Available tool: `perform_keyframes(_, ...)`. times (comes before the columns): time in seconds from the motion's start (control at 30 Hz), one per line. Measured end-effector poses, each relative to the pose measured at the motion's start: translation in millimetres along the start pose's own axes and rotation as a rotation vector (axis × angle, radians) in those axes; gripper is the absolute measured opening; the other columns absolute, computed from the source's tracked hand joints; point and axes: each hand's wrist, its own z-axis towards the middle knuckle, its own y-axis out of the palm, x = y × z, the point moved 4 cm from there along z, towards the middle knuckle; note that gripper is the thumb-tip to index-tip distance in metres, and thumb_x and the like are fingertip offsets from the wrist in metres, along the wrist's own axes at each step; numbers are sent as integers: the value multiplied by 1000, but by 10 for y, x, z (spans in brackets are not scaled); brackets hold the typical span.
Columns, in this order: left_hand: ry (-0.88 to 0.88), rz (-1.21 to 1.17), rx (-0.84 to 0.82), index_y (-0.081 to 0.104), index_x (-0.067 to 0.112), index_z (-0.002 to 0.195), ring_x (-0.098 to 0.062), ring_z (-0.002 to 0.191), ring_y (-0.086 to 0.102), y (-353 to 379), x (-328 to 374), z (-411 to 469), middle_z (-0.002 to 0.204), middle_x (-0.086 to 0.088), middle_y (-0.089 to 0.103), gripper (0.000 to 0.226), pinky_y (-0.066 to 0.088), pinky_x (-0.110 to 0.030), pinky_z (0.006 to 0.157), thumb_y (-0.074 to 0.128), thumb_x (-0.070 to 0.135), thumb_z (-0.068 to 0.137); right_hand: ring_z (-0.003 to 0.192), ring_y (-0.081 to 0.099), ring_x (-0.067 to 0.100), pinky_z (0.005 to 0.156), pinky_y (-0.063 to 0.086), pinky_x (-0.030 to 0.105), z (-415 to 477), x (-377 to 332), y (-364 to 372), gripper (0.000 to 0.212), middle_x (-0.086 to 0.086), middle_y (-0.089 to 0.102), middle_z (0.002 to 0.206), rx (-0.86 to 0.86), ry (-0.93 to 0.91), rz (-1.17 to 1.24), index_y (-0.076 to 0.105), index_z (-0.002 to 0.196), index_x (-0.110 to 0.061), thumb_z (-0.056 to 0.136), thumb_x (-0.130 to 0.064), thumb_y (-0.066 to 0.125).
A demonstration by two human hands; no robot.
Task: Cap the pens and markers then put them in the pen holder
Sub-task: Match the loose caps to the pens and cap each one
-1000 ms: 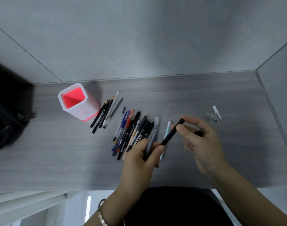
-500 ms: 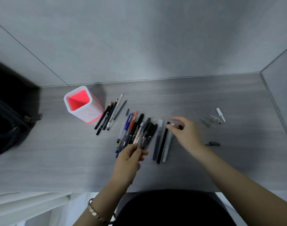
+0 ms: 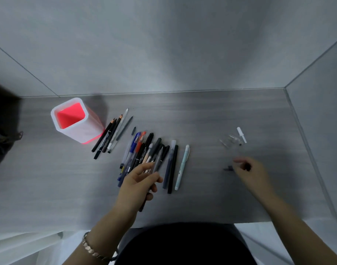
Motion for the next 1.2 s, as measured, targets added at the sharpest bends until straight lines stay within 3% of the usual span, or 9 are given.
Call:
perform_keyframes(0.1,-18,61,-38,56,25,98,-13,56,49,94,43,27,73,-5,63,21,39,-22,47,54,7,88,53,47,7,54,37,12,197,74,-185,22,-2,47,59,80,-31,-63,64,101,6,80,3,60)
perform_keyframes(0.2,-11,116,-81,56,28,91,-14,59,49,204,118,42,75,-5,62,21,39,-24,51,51,7,89,55,46,12,56,37,18,413,-46,-197,21,6,51,62,105,-116,-138,66,98,3,77,1,62)
perform_keyframes(0.3,8,143,-101,55,29,89,-13,60,50,270,196,47,75,-4,62,22,40,-25,53,50,7,89,62,48,18,56,36,16,552,-190,-86,26,3,52,64,-48,-140,-159,66,99,0,74,-2,68)
perform_keyframes(0.43,19,140,-77,56,26,93,-14,61,49,269,245,42,76,-5,62,22,39,-25,52,51,6,89,88,59,21,73,45,26,533,-126,40,32,2,64,91,-355,-143,-611,67,93,-16,64,-22,79)
perform_keyframes(0.57,12,127,-86,56,28,90,-13,58,49,280,238,-4,74,-5,62,23,39,-22,48,51,5,89,87,61,24,61,36,24,398,-10,81,12,10,68,90,-349,-145,-626,66,84,-17,73,-18,72)
perform_keyframes(0.63,19,132,-98,57,28,93,-11,53,50,291,229,-29,70,-2,63,23,40,-19,44,51,5,89,89,63,25,69,37,25,336,-39,60,12,11,69,89,-265,-164,-470,67,87,-11,78,-18,69)
perform_keyframes(0.73,77,159,-142,59,25,99,-6,46,51,312,257,-88,61,3,66,24,40,-18,41,50,6,89,61,58,-4,63,40,16,96,-329,-22,4,1,63,71,-205,-184,-18,60,85,-15,85,-12,60)
perform_keyframes(0.93,208,145,-234,60,22,97,-11,36,44,316,405,-290,68,-4,72,22,33,-18,33,53,5,85,38,33,2,38,27,13,-449,-1017,-111,22,-3,56,58,-296,-145,644,64,83,-18,89,-6,47)
perform_keyframes(1.2,353,195,-237,66,19,87,-8,33,43,299,522,-453,62,-3,72,27,36,-13,35,59,-6,79,35,29,4,36,21,14,-568,-1240,-79,16,-1,56,47,-352,-141,617,65,84,-3,88,-8,50)
